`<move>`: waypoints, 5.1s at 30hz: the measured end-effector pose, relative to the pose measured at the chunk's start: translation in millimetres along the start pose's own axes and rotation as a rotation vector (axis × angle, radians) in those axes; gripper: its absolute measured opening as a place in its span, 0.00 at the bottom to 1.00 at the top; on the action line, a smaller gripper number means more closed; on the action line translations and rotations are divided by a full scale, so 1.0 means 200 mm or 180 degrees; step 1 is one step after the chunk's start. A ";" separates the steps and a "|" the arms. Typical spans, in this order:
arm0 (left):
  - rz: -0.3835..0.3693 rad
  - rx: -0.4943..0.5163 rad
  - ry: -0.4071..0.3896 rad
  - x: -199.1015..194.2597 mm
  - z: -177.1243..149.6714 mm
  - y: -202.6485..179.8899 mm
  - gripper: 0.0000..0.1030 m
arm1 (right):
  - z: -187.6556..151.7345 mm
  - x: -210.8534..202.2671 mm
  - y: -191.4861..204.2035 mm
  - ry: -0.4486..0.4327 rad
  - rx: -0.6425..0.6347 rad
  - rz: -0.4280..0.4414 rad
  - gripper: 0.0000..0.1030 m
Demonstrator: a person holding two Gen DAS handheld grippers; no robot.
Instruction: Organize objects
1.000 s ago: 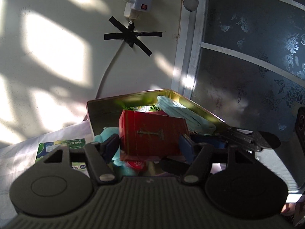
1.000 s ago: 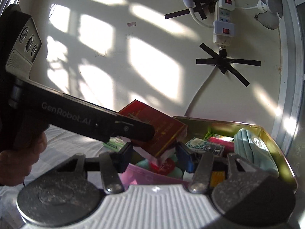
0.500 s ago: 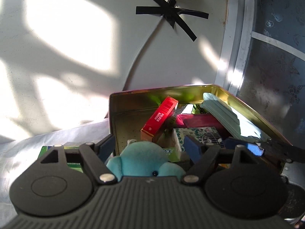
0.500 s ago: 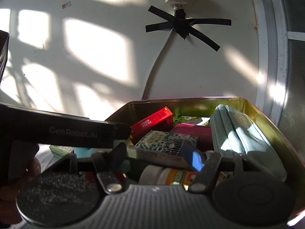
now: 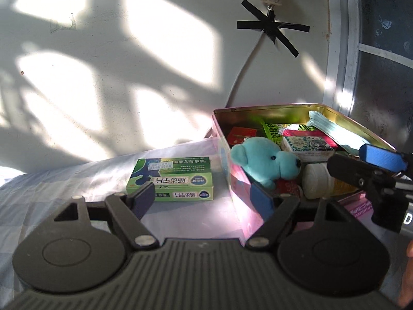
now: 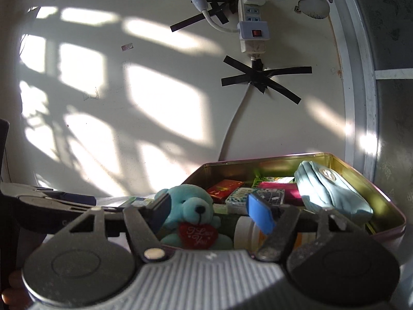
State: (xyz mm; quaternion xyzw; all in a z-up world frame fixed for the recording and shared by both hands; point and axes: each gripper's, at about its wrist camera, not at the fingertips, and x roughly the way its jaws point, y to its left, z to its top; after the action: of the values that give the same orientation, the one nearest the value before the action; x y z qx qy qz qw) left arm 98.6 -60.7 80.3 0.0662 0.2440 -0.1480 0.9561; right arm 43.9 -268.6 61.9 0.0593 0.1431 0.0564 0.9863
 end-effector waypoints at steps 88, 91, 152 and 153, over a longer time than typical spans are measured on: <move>-0.1028 0.0079 -0.0260 -0.01 0.26 -0.39 0.59 | 0.19 0.12 -0.04 0.0304 -0.0507 0.0129 0.65; -0.0969 0.0131 -0.0247 -0.01 0.26 -0.45 0.59 | 0.18 0.10 -0.10 0.0284 -0.0414 0.0129 0.65; -0.0839 0.0164 -0.0229 -0.21 0.19 -0.58 0.59 | 0.05 -0.19 -0.15 0.0106 -0.0284 0.0104 0.65; -0.0846 0.0170 -0.0223 -0.20 0.20 -0.59 0.59 | 0.05 -0.19 -0.17 0.0106 -0.0283 0.0101 0.65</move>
State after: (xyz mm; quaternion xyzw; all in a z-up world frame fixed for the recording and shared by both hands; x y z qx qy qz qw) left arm 45.1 -170.0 127.6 0.0535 0.2131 -0.2819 0.9340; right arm 14.6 -307.1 77.7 0.0167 0.1559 0.0793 0.9844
